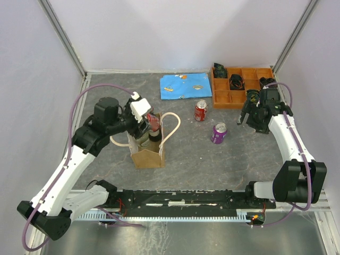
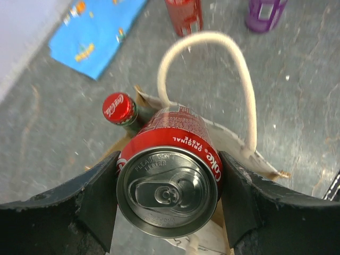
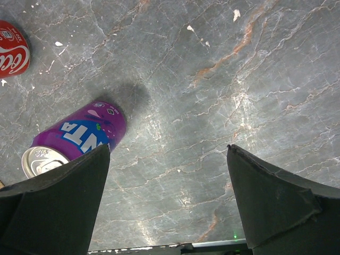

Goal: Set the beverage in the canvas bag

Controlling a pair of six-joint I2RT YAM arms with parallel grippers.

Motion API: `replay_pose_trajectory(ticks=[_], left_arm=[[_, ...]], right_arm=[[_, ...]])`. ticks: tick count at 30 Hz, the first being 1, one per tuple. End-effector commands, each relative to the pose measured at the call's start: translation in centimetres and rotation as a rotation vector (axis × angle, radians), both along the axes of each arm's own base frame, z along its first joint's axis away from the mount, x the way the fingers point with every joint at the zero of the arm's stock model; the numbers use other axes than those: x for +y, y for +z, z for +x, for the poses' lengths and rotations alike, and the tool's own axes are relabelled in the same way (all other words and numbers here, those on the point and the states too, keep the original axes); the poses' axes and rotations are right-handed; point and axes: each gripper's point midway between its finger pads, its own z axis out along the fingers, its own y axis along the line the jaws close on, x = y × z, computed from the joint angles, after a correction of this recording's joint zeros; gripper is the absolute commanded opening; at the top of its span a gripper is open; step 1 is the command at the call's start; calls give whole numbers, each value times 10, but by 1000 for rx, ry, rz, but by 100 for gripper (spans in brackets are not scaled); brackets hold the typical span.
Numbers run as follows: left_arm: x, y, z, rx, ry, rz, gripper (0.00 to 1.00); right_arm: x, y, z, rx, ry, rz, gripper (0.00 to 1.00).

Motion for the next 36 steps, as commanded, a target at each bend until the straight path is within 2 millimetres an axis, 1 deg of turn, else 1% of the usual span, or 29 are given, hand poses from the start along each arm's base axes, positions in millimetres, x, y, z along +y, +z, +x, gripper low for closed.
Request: replay_pose_trajectory(ticks=[1, 9, 15, 19, 31, 36], left_arm=[[-1, 1, 11, -36, 50, -51, 3], [-10, -33, 12, 37, 20, -49, 3], [-17, -62, 20, 90, 33, -63, 3], [-19, -73, 28, 98, 57, -66, 3], [-23, -109, 27, 167, 57, -47, 3], [-23, -124, 28, 181, 68, -43, 3]], right_arm=[[0, 9, 13, -44, -4, 13, 99], [-8, 10, 3, -23, 7, -41, 99], [-8, 10, 4, -19, 7, -42, 99], [-9, 12, 5, -16, 11, -48, 99], [-9, 13, 5, -14, 14, -51, 99], [-9, 12, 1, -14, 12, -50, 99]])
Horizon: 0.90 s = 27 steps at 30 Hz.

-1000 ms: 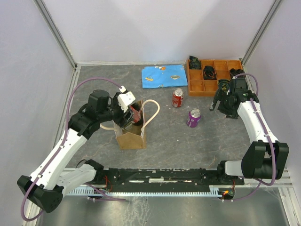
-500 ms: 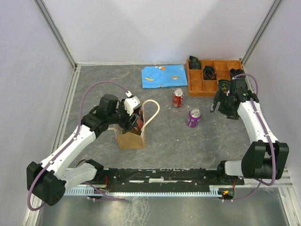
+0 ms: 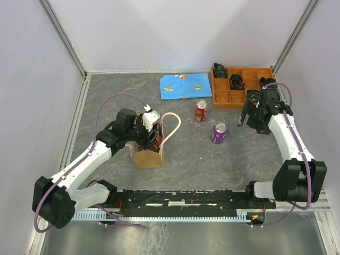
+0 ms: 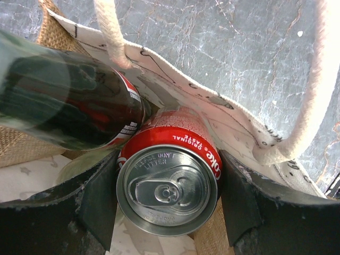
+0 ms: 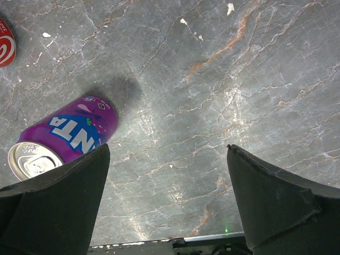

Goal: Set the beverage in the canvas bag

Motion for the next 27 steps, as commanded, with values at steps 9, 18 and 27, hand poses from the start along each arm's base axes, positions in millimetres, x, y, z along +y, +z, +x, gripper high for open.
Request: replay_pose_trajectory(ticks=[9, 18, 27], left_arm=[[-18, 12, 21, -115, 13, -72, 3], [-3, 0, 10, -106, -40, 82, 3], [-10, -9, 7, -48, -55, 66, 3]], right_arm=[[-6, 16, 0, -54, -6, -29, 99], [-5, 14, -3, -58, -15, -23, 99], [-3, 12, -3, -62, -23, -11, 99]])
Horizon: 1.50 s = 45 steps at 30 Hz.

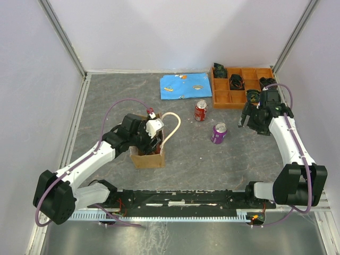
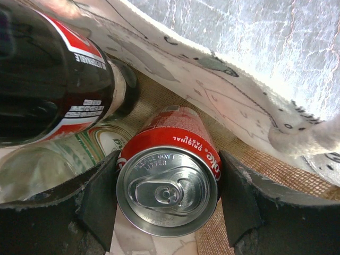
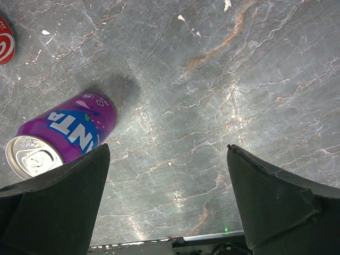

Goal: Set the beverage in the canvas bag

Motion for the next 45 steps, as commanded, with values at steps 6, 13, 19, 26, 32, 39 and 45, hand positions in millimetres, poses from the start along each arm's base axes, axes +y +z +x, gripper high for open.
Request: replay_pose_trajectory(ticks=[6, 13, 19, 26, 32, 39, 45], left_arm=[[-32, 50, 36, -163, -21, -152, 3], [-43, 60, 45, -222, -17, -212, 3], [-46, 44, 40, -200, -27, -195, 3], [-48, 21, 31, -164, -61, -149, 3], [-39, 10, 28, -156, -70, -80, 3], [-22, 18, 20, -165, -24, -48, 3], [-9, 15, 13, -179, 4, -25, 3]], right_arm=[[-4, 9, 1, -45, -16, -12, 99], [-4, 8, 2, -42, -14, -11, 99], [-4, 8, 4, -42, -12, -9, 99], [-4, 8, 5, -39, -12, -9, 99], [-4, 7, 5, -33, -9, -12, 99], [-4, 5, 6, -32, -9, -10, 99], [-1, 2, 7, -27, -5, 1, 99]])
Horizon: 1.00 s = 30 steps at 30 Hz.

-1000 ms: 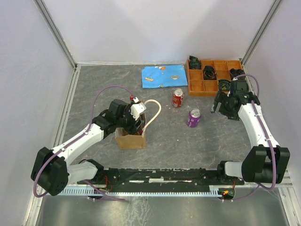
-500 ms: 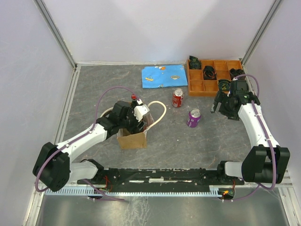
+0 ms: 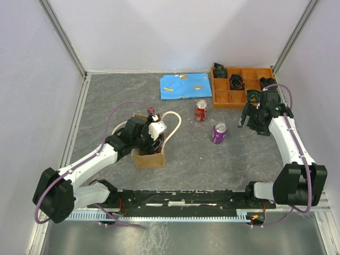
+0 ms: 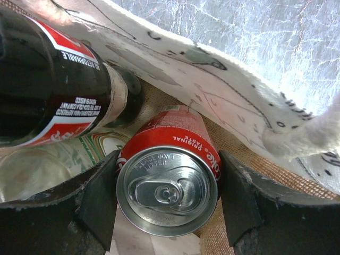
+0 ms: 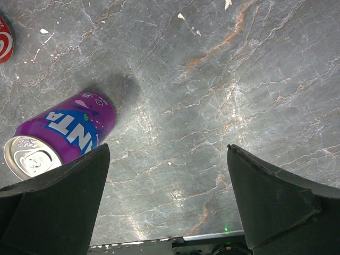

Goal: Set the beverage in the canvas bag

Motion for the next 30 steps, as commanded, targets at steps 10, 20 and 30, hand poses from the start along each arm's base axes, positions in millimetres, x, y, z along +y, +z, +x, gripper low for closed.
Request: replay_pose_trajectory(ticks=[10, 20, 30], left_arm=[[-16, 21, 28, -126, 22, -78, 3], [-16, 30, 44, -175, 73, -87, 3], [-5, 45, 49, -242, 123, -78, 65]], right_arm=[[-1, 4, 4, -34, -2, 1, 99], [-2, 5, 0, -40, -4, -9, 99], [-1, 4, 1, -38, -2, 2, 99]])
